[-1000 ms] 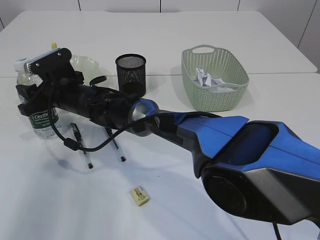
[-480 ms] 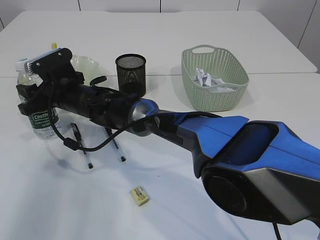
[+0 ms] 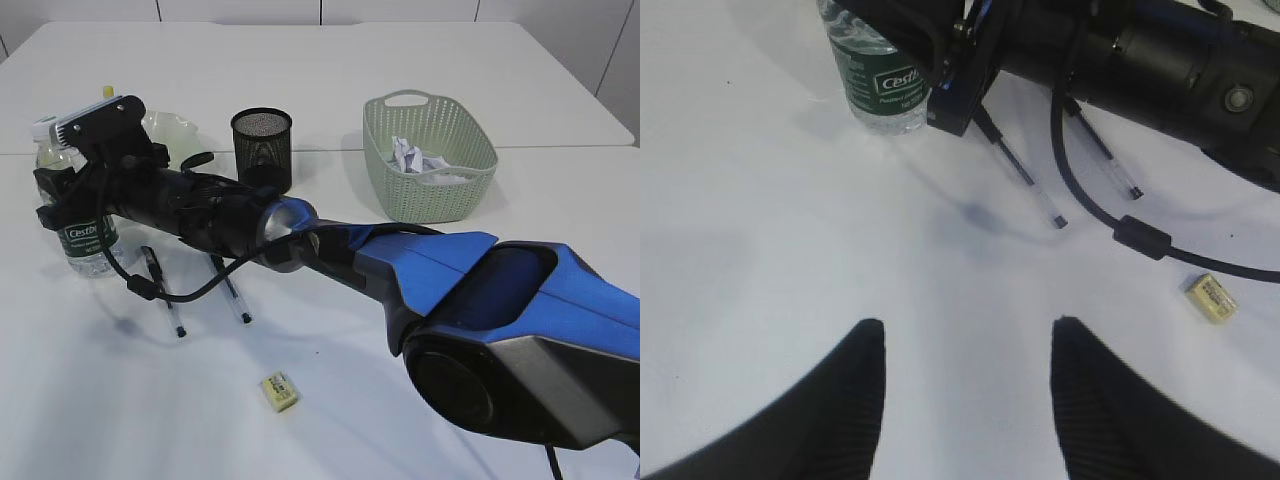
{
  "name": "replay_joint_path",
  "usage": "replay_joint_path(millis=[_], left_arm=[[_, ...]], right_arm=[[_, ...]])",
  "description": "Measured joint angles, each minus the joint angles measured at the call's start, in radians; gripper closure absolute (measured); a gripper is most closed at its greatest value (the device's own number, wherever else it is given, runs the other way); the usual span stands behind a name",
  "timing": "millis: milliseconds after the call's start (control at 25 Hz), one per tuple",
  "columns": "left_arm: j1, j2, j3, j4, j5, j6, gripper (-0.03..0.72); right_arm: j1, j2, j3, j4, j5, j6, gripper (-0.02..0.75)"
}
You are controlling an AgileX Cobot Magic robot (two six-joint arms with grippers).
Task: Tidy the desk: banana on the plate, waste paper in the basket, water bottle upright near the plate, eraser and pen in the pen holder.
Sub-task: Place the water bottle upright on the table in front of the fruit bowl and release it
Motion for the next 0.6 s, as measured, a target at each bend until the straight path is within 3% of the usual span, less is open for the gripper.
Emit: replay_joint_path(millis=[600], left_arm=[[0.000, 0.000, 0.000, 0.000, 0.000, 0.000, 0.307]], right_arm=[[0.000, 0.000, 0.000, 0.000, 0.005, 0.004, 0.309]])
